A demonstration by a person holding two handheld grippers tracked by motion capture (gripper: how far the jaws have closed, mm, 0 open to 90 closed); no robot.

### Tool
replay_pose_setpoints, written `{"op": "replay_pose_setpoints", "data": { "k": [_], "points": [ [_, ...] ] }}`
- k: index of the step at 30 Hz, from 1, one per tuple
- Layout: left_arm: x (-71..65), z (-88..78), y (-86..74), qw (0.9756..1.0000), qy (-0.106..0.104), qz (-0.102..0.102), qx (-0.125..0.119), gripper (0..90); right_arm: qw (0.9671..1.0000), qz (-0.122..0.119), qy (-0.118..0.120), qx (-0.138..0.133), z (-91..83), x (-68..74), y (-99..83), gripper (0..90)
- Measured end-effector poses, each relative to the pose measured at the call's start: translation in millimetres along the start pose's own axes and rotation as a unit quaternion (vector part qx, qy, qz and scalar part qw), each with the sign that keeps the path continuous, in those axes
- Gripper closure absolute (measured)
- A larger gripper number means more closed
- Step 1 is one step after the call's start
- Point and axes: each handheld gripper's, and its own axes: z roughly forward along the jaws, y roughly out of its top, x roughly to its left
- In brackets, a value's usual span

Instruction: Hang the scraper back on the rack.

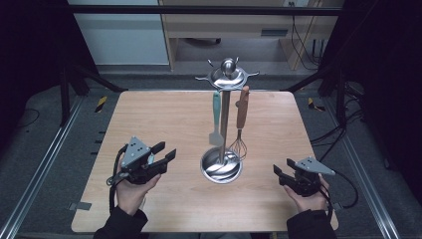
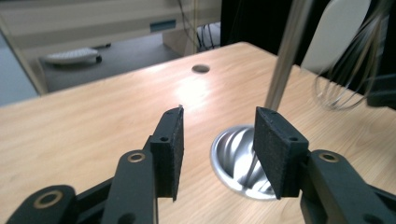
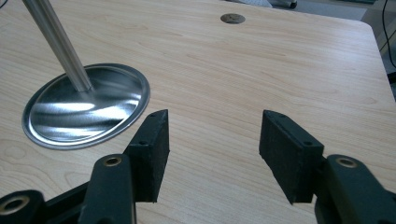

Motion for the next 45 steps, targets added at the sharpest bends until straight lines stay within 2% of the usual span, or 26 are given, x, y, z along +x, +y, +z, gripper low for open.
{"op": "replay_pose_setpoints", "data": {
  "k": [5,13,16,24,30,35,36,39,40,45],
  "points": [
    [19.8,-3.7,-19.8,0.9991,0.023,-0.006,0.035,49.3,1.0,0.002,0.0,0.0,-0.7,0.4,0.3,43.8],
    [37.2,-7.7,-43.5,0.997,0.045,-0.011,0.062,47.0,1.0,-0.001,0.003,0.002,-0.2,0.8,0.0,44.3],
    [46.6,-9.2,-58.7,0.9953,0.055,-0.018,0.078,46.9,1.0,-0.002,0.004,0.001,-0.5,0.8,0.1,44.6],
    [61.2,-14.9,-82.3,0.9927,0.068,-0.023,0.097,48.5,1.0,-0.003,0.008,-0.005,-2.3,1.8,2.0,48.0],
    [70.6,-20.9,-93.5,0.9918,0.073,-0.031,0.101,50.1,0.9998,0.002,0.007,-0.017,-6.2,2.8,6.9,53.3],
    [78.6,-26.8,-99.2,0.9908,0.084,-0.031,0.101,50.6,0.999,0.004,0.018,-0.041,-14.1,7.8,17.2,60.1],
    [80.2,-28.1,-100.6,0.9908,0.086,-0.034,0.099,50.5,0.9981,0.004,0.024,-0.056,-17.9,10.8,23.2,62.7],
    [84.0,-31.1,-103.2,0.9903,0.092,-0.033,0.099,50.3,0.9966,0.002,0.036,-0.074,-23.4,15.8,32.0,66.5],
    [87.1,-32.8,-105.2,0.9902,0.095,-0.038,0.096,50.3,0.9958,0.002,0.044,-0.08,-25.2,18.2,35.4,67.6],
    [89.3,-31.9,-107.6,0.9903,0.096,-0.042,0.091,50.1,0.9923,-0.004,0.065,-0.105,-35.6,30.5,53.2,73.5]
  ]
}}
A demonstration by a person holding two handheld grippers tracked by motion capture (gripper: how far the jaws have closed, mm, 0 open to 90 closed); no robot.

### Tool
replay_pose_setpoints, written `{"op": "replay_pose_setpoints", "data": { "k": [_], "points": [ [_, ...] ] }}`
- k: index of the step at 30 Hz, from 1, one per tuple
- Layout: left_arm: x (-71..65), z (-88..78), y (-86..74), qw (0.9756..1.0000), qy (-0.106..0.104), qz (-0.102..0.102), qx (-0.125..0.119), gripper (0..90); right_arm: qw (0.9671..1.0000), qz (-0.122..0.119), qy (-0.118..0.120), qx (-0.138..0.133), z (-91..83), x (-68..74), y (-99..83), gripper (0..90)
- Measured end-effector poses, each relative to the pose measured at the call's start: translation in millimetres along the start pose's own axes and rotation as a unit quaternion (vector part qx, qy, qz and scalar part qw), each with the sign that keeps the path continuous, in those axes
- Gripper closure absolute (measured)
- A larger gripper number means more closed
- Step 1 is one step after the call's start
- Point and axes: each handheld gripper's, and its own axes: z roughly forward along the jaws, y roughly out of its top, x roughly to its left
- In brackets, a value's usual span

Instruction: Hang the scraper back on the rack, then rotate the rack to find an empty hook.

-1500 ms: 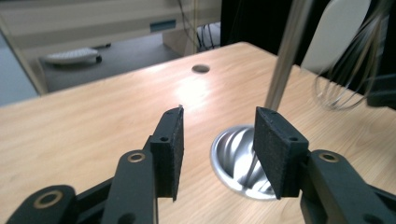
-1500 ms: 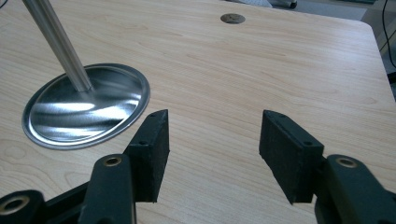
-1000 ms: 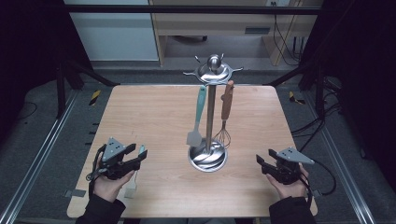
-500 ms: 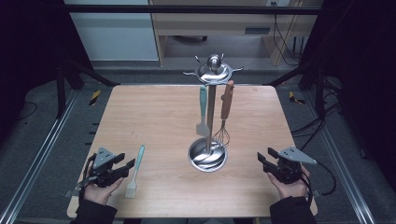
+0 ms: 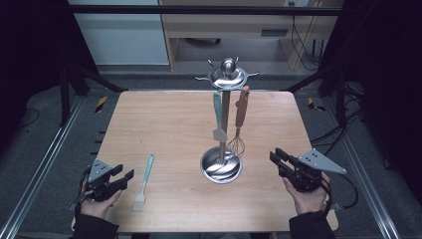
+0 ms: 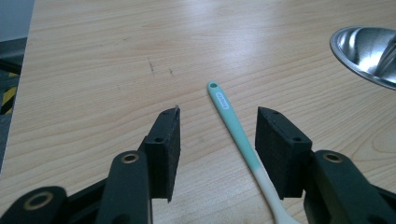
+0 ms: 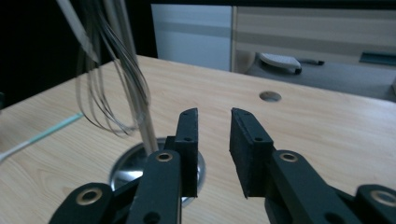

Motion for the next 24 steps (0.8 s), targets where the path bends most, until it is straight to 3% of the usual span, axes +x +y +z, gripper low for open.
{"op": "replay_pose_setpoints", "data": {
  "k": [5,6,8,11,24],
  "points": [
    [-1.5,1.0,-0.2,0.9999,-0.001,0.01,-0.004,49.0,0.9997,0.0,0.018,-0.018,-4.3,8.0,18.8,80.1],
    [-1.1,1.3,-0.1,0.9999,-0.001,0.015,-0.004,48.9,0.9992,0.001,0.023,-0.032,-5.9,11.6,31.1,83.0],
    [-1.0,1.5,-0.4,0.9999,-0.002,0.015,-0.004,48.8,0.999,0.002,0.025,-0.037,-6.2,12.7,35.2,84.0],
    [0.2,2.5,-2.1,0.9999,0.0,0.014,-0.001,48.3,0.9978,0.002,0.033,-0.058,-6.7,18.7,56.3,88.2],
    [1.4,7.5,-3.4,0.9995,0.011,0.004,0.03,48.5,0.994,-0.005,0.052,-0.096,-3.8,34.7,103.8,90.0]
  ]
}}
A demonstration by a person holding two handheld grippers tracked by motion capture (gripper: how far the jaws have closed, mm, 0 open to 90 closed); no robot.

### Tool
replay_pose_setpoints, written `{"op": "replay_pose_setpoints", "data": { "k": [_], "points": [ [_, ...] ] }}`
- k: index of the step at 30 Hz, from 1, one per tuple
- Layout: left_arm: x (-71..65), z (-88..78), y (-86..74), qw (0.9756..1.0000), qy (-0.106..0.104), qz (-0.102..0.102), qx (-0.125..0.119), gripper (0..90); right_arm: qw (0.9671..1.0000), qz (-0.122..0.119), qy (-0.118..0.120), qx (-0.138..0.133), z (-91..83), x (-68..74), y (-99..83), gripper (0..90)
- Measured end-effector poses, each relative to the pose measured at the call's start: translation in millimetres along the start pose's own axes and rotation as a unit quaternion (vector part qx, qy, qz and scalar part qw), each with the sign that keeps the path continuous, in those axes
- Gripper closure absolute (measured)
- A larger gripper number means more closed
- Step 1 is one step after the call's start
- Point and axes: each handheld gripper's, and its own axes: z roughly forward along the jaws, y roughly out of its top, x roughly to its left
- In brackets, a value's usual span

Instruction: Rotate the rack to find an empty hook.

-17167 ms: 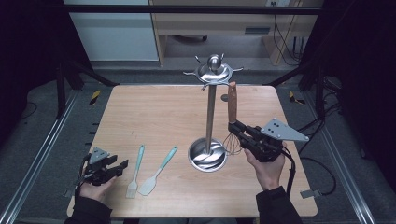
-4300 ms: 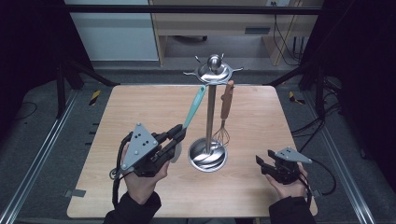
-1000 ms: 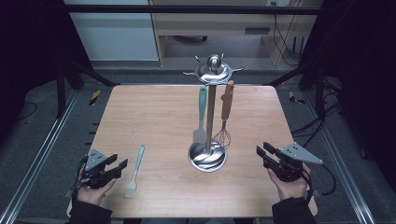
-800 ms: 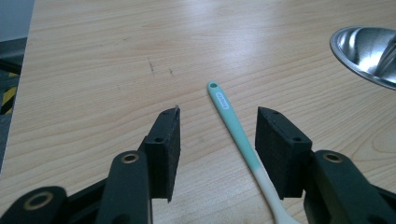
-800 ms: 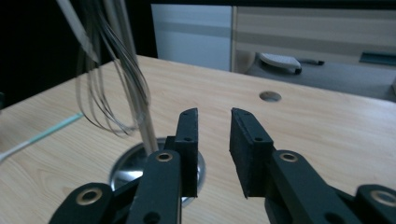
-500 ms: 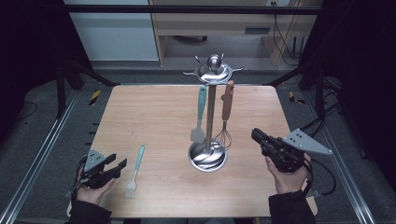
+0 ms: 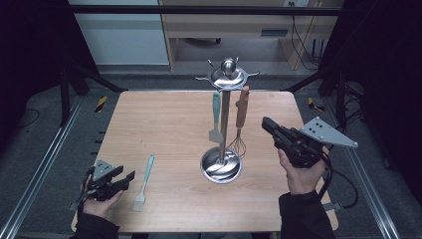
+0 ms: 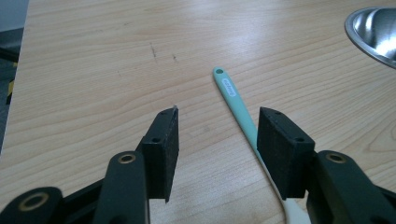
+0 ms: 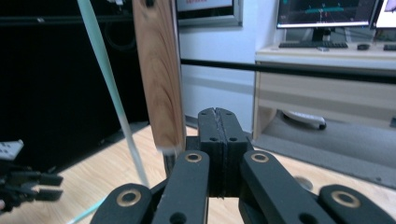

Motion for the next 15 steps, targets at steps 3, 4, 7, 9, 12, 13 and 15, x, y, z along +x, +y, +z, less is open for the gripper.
{"op": "replay_pose_setpoints", "data": {
  "k": [3,4,7,9,12,13,15],
  "points": [
    [0.7,1.8,-0.3,0.9999,-0.005,-0.009,0.011,49.0,0.9999,-0.004,0.005,-0.012,2.7,4.5,10.9,90.0],
    [0.5,2.2,-0.5,0.9998,-0.005,-0.011,0.016,49.3,0.9999,-0.004,0.007,-0.015,3.1,5.8,13.5,90.0],
    [0.5,2.3,-0.3,0.9998,-0.004,-0.01,0.018,49.7,0.9997,-0.005,0.009,-0.022,4.5,8.7,20.3,90.0],
    [0.9,2.4,-0.2,0.9998,-0.003,-0.012,0.018,49.7,0.9995,-0.009,0.013,-0.028,6.0,11.2,30.2,90.0],
    [1.2,2.9,-0.3,0.9997,-0.002,-0.012,0.021,49.8,0.9993,-0.017,0.013,-0.03,9.2,13.9,39.3,90.0],
    [1.5,3.1,-0.3,0.9997,-0.001,-0.011,0.021,49.8,0.9993,-0.017,0.013,-0.03,9.2,13.9,39.3,90.0],
    [1.5,3.2,-0.2,0.9997,-0.001,-0.012,0.023,49.8,0.9991,-0.023,0.014,-0.033,12.8,17.4,47.5,90.0]
  ]
}}
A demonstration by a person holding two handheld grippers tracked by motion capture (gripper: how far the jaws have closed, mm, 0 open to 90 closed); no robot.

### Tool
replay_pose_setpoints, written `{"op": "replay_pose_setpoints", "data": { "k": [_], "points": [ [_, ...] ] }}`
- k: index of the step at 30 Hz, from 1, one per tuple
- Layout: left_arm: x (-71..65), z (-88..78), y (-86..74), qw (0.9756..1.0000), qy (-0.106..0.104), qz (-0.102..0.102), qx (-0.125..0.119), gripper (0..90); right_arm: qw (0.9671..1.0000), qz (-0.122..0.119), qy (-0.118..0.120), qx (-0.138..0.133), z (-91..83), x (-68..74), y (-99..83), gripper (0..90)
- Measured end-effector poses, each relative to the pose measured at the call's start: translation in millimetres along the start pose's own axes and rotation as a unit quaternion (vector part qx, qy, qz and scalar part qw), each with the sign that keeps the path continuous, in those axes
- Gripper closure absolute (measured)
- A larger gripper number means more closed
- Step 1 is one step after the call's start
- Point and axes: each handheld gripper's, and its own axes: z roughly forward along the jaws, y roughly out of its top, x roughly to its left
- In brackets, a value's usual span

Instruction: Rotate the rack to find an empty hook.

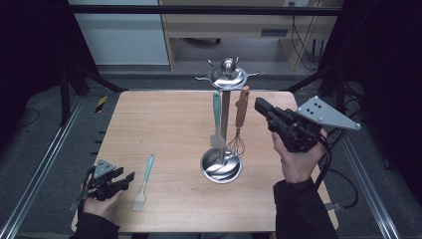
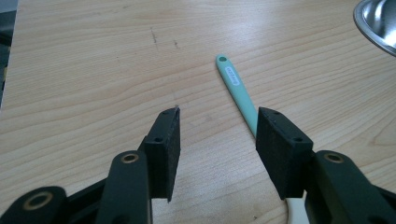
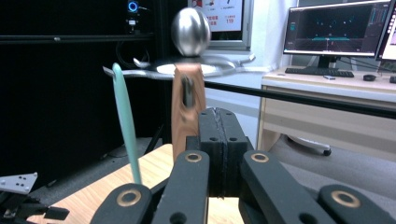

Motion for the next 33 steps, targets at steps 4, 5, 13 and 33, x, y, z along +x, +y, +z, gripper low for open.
{"op": "replay_pose_setpoints", "data": {
  "k": [4,5,13,33],
  "points": [
    [0.0,0.2,0.0,1.0,-0.001,0.0,0.002,49.7,0.9999,-0.01,0.0,-0.003,5.4,4.5,9.8,90.0],
    [0.0,0.2,0.0,1.0,-0.001,0.001,0.003,49.7,0.9999,-0.01,0.0,-0.003,5.4,4.5,9.8,90.0],
    [0.3,-0.3,0.0,1.0,-0.001,0.005,0.005,49.7,0.9998,-0.019,0.003,-0.003,9.5,10.4,19.1,90.0],
    [0.0,-0.5,0.1,1.0,0.001,0.002,0.001,49.7,0.9988,-0.033,0.037,0.0,19.4,32.4,20.4,90.0]
  ]
}}
